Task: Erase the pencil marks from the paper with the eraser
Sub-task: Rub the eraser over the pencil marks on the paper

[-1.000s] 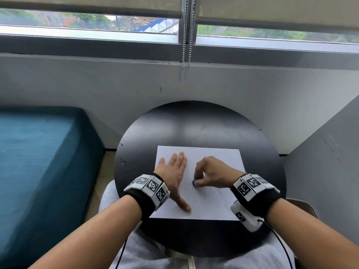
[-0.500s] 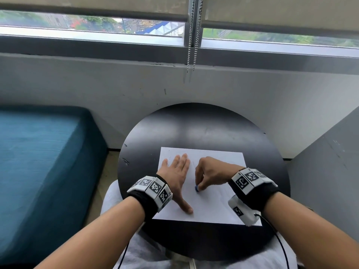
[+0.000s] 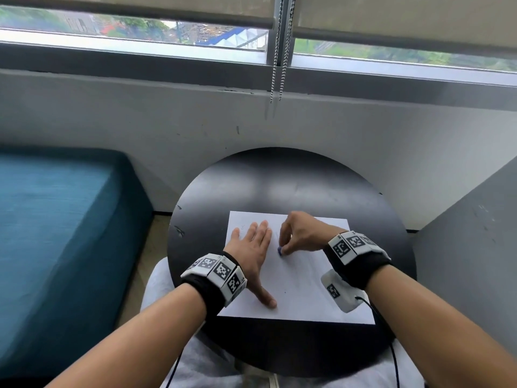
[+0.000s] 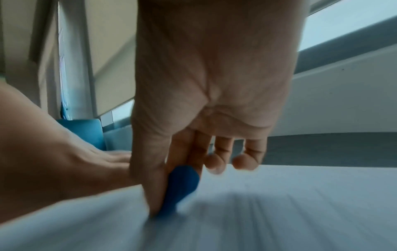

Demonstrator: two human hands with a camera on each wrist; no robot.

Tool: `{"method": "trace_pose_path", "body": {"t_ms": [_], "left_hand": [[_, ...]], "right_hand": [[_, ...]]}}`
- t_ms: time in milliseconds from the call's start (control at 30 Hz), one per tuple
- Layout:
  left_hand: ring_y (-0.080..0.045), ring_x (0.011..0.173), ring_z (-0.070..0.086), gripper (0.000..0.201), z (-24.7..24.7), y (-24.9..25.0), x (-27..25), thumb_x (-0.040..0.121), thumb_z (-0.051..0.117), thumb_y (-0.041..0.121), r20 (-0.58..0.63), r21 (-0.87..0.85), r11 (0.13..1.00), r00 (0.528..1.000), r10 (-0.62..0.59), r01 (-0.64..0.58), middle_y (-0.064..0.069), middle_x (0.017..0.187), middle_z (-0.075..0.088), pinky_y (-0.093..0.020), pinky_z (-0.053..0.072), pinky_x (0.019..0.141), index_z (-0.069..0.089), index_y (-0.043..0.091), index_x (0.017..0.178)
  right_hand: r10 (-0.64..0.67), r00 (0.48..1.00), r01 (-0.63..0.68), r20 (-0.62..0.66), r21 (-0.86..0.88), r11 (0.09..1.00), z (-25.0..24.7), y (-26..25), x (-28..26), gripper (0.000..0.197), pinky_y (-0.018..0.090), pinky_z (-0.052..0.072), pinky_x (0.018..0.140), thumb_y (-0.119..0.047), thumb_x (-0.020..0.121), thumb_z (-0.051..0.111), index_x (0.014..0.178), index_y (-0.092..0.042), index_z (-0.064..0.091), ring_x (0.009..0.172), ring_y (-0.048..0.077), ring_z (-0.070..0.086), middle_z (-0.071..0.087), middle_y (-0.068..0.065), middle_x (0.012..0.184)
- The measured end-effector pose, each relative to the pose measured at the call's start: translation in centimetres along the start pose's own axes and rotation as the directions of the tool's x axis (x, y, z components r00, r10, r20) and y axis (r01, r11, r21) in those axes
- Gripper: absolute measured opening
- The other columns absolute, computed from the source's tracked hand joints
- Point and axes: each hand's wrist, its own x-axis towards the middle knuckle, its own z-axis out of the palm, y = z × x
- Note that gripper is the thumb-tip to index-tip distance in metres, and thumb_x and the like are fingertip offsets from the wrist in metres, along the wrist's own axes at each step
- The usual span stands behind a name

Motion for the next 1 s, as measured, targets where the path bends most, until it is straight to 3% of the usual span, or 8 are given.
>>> {"method": "trace_pose_path", "body": {"t_ms": [100,267,400,567,700,833,900,1000], "left_hand": [[-0.028,0.151,-0.017,0.159,-0.1,0.0,0.0,0.050,0.073,0.084,0.006,-0.014,1.000,1.000,-0.005,0.005,-0.008,0.163,-0.025,-0.055,0.001,0.121,-0.019,0.007,0.154],[-0.029,0.151,-0.016,0.158,-0.1,0.1,-0.1,0.051,0.072,0.085,-0.001,0.003,1.000,1.000,0.001,-0.001,-0.009,0.163,-0.024,-0.055,0.002,0.121,-0.018,0.006,0.154],[-0.029,0.150,-0.018,0.159,-0.1,0.0,-0.1,0.051,0.073,0.084,0.013,-0.006,1.000,1.000,0.000,0.000,-0.009,0.162,-0.025,-0.056,0.001,0.121,-0.020,0.007,0.154],[-0.029,0.150,-0.019,0.158,-0.1,0.0,-0.1,0.051,0.072,0.085,0.010,0.000,1.000,1.000,0.003,-0.003,-0.009,0.162,-0.025,-0.057,0.000,0.120,-0.019,0.006,0.154],[-0.029,0.150,-0.020,0.159,0.1,0.0,0.0,0.050,0.073,0.084,0.018,-0.018,1.000,1.000,-0.002,0.002,-0.008,0.162,-0.027,-0.056,0.000,0.121,-0.022,0.007,0.153],[-0.029,0.150,-0.020,0.158,-0.2,0.0,-0.1,0.052,0.072,0.084,0.023,-0.003,1.000,1.000,0.006,-0.006,-0.008,0.162,-0.026,-0.057,0.000,0.120,-0.021,0.006,0.153],[-0.029,0.150,-0.019,0.158,-0.2,0.0,-0.1,0.052,0.072,0.084,0.021,-0.004,1.000,1.000,0.007,-0.007,-0.008,0.162,-0.026,-0.057,-0.001,0.120,-0.021,0.006,0.153],[-0.029,0.150,-0.020,0.158,-0.2,0.1,-0.2,0.053,0.073,0.083,0.026,-0.008,1.000,1.000,0.005,-0.005,-0.008,0.162,-0.027,-0.056,-0.002,0.120,-0.022,0.007,0.153]], "right_hand": [[0.018,0.987,-0.010,0.162,-0.048,0.999,0.0,-0.5,-0.6,0.009,0.015,0.041,0.051,-0.017,0.068,0.080,0.076,-0.013,0.078,0.058,0.004,0.059,0.075,0.006,0.076],[0.014,1.000,-0.014,-0.021,0.001,1.000,0.0,0.3,-0.2,0.008,0.024,0.042,0.055,-0.019,0.068,0.081,0.073,-0.013,0.078,0.056,0.007,0.055,0.073,0.004,0.072],[0.027,0.979,-0.012,0.203,-0.075,0.997,0.0,-0.8,-0.6,0.004,0.019,0.043,0.055,-0.016,0.067,0.080,0.068,-0.015,0.075,0.053,0.002,0.056,0.070,0.001,0.066],[0.018,0.999,-0.018,-0.045,-0.014,1.000,-0.7,0.2,1.1,0.009,0.030,0.050,0.061,-0.020,0.066,0.081,0.073,-0.015,0.078,0.062,0.009,0.060,0.074,0.002,0.073],[0.023,0.979,-0.007,0.202,-0.079,0.997,-0.5,-0.6,0.7,0.006,0.019,0.043,0.055,-0.016,0.066,0.081,0.066,-0.017,0.075,0.054,0.005,0.058,0.070,0.000,0.064],[0.027,0.996,-0.032,-0.088,-0.054,0.998,-1.5,0.3,2.2,0.009,0.025,0.043,0.059,-0.022,0.068,0.081,0.073,-0.017,0.077,0.061,0.009,0.058,0.073,0.001,0.072],[0.020,0.988,-0.027,-0.153,-0.047,0.999,-1.4,0.5,2.5,0.007,0.026,0.043,0.059,-0.019,0.069,0.079,0.073,-0.014,0.077,0.059,0.011,0.056,0.072,0.004,0.072],[0.003,0.998,0.000,0.056,-0.045,0.999,-1.2,0.1,2.1,0.007,0.023,0.043,0.056,-0.014,0.068,0.079,0.074,-0.010,0.077,0.059,0.009,0.058,0.073,0.009,0.072]]}}
